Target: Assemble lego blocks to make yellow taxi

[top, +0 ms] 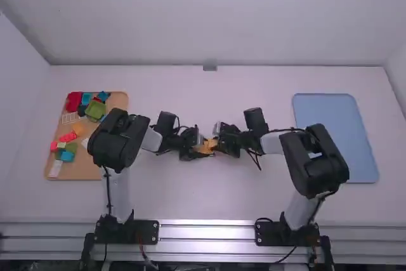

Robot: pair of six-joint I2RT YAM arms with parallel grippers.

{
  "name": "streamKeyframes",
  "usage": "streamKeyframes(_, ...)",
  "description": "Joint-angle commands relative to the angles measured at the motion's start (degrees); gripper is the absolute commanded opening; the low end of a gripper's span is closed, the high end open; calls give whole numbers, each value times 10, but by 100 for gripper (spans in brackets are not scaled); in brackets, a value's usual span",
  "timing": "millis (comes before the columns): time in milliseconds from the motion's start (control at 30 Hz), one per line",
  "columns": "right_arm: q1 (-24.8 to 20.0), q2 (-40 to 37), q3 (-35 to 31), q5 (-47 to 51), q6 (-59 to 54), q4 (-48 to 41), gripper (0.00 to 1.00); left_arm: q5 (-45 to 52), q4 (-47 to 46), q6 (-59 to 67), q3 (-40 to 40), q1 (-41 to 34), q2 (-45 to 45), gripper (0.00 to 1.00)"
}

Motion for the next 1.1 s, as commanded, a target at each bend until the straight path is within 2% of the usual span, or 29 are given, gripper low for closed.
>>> streamKeyframes(0,-11,20,-3,-40,-9,6,28,3,-10,4,-14,3,15,49)
streamKeyframes(200,-4,21,-3,-40,-35,9,29,4,-11,3,-14,3,15,48)
streamKeyframes(433,30,21,-3,23,-13,7,25,-1,-34,4,-13,-1,15,46)
streamKeyframes(767,23,21,-3,29,-10,-8,27,0,-30,4,-13,-1,15,45)
streamKeyframes(900,23,21,-3,28,-10,-9,35,0,-30,4,-13,-1,15,45)
streamKeyframes(967,23,21,-3,25,-10,-8,46,0,-30,4,-12,-1,15,46)
streamKeyframes(1000,23,21,-3,25,-10,-8,46,0,-30,4,-12,-1,15,46)
streamKeyframes(1033,23,21,-3,25,-10,-8,55,0,-30,4,-12,-1,15,45)
streamKeyframes(1067,23,21,-3,25,-9,-7,58,0,-30,4,-12,-1,15,46)
